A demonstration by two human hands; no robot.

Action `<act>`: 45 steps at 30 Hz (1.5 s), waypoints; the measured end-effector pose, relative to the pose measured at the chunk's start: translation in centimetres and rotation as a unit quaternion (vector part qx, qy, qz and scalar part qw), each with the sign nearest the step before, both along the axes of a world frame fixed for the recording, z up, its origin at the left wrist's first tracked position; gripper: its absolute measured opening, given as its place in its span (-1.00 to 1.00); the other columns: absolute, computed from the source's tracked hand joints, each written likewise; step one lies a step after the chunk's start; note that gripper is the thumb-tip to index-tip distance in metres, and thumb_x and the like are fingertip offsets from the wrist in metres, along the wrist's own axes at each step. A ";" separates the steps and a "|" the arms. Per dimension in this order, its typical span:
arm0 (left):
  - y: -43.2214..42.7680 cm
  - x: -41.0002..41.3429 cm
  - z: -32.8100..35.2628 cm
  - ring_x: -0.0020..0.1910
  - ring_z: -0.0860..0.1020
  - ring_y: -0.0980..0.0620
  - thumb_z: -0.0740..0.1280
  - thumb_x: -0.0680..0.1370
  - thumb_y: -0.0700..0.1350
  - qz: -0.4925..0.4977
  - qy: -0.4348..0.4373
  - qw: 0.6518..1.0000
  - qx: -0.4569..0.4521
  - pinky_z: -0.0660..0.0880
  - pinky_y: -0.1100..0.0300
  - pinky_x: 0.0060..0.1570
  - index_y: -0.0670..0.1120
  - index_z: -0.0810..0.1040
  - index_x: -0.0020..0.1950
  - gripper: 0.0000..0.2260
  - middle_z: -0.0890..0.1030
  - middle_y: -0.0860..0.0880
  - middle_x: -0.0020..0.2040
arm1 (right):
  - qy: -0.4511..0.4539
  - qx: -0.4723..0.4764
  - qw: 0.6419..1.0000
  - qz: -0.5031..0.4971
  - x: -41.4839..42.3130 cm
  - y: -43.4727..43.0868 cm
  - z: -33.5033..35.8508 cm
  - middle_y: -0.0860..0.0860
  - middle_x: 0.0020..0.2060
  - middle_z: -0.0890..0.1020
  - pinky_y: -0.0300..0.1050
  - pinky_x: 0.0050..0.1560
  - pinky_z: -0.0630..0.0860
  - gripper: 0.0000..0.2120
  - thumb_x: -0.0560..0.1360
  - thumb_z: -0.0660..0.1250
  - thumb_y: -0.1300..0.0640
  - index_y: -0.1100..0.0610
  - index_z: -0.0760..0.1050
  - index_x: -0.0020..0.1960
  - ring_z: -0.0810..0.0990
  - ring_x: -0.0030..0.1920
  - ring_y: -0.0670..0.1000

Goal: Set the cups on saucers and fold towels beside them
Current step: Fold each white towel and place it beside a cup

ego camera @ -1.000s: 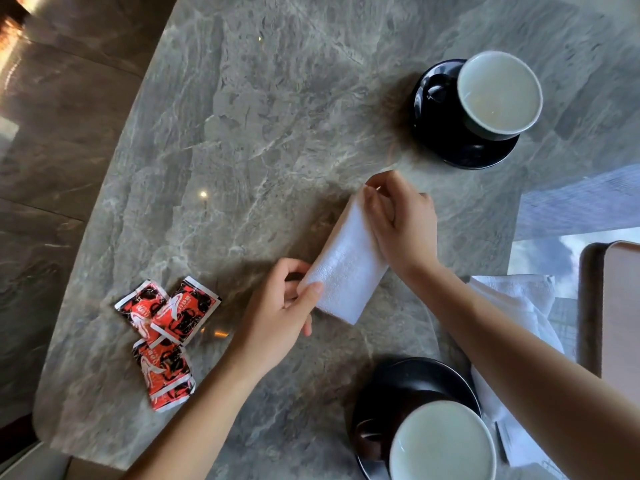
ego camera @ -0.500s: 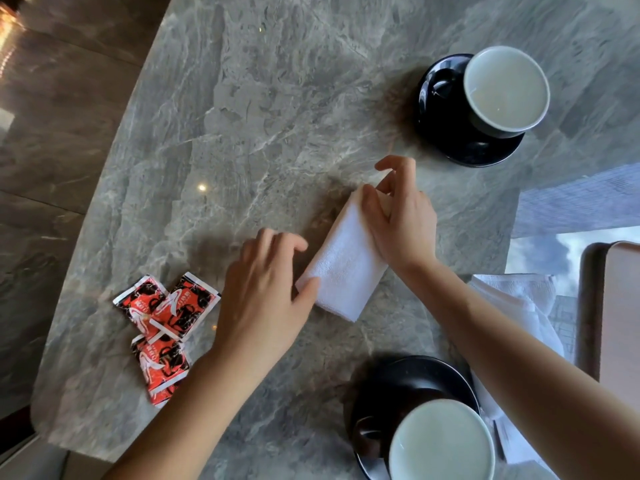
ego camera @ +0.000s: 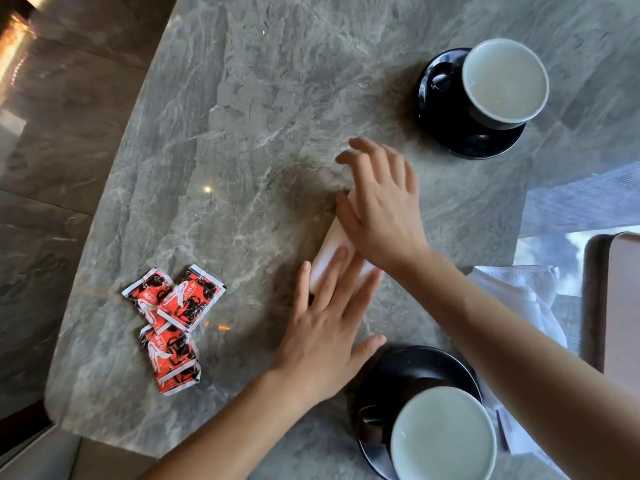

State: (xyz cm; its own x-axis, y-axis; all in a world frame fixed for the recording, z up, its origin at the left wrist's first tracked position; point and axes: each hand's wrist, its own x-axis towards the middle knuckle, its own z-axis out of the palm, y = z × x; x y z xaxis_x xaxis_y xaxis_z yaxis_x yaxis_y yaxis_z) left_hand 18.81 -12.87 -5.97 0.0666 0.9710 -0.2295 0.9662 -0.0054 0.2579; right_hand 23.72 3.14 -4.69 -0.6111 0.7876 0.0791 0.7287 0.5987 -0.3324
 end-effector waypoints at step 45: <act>5.7 -4.9 2.0 0.13 0.49 -0.01 0.22 0.56 -0.02 0.275 -0.268 0.923 -0.007 0.46 -0.03 0.11 -0.04 0.36 0.34 -0.64 0.47 0.01 0.20 | 0.259 -0.480 0.800 -0.252 9.4 0.6 2.2 0.14 -0.06 0.70 -0.09 -0.08 0.63 -0.77 0.63 0.15 0.07 0.18 0.48 0.14 0.71 -0.12 0.06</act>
State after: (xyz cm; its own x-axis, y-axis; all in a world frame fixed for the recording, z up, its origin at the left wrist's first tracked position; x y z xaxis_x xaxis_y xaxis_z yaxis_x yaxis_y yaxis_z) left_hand 13.96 -7.17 -3.96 -0.3277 0.8894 -0.3188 0.5560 0.4543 0.6960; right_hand 33.12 3.70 -2.51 -0.2783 0.7731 -0.5700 0.4131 -0.4394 -0.7976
